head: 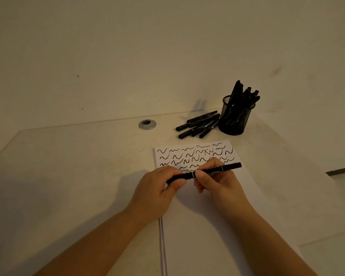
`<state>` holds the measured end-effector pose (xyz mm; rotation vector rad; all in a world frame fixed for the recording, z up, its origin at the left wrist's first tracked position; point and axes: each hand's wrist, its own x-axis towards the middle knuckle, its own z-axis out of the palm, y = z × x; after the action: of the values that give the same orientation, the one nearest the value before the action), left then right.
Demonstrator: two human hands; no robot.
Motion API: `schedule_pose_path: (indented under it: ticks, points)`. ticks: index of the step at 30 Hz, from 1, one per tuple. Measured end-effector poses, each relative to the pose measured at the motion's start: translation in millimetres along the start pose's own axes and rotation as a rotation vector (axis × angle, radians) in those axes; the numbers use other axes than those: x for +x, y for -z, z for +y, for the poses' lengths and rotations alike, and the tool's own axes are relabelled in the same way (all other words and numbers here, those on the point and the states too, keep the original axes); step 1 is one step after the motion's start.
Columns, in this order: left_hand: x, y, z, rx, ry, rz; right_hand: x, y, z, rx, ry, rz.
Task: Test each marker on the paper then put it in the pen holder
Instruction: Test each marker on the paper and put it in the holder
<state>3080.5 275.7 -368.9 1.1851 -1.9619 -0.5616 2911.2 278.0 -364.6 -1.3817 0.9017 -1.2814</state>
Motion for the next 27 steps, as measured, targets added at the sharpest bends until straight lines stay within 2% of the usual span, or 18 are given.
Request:
schedule_pose_path:
  ticks: [11, 20, 24, 27]
  points:
    - [-0.1, 2.7, -0.6, -0.104, 0.049, -0.077, -0.8, -0.1, -1.6, 0.026, 0.011, -0.065]
    - [1.8, 1.5, -1.7, -0.149, 0.075, -0.081, 1.7, -1.9, 0.0, -0.029, 0.011, -0.039]
    - [1.7, 0.9, -1.3, -0.144, 0.091, -0.068, 2.3, -3.9, 0.6, -0.099, -0.002, 0.005]
    - [1.4, 0.9, -1.5, -0.126, 0.113, -0.036, 2.7, -9.0, 1.1, -0.249, -0.049, 0.117]
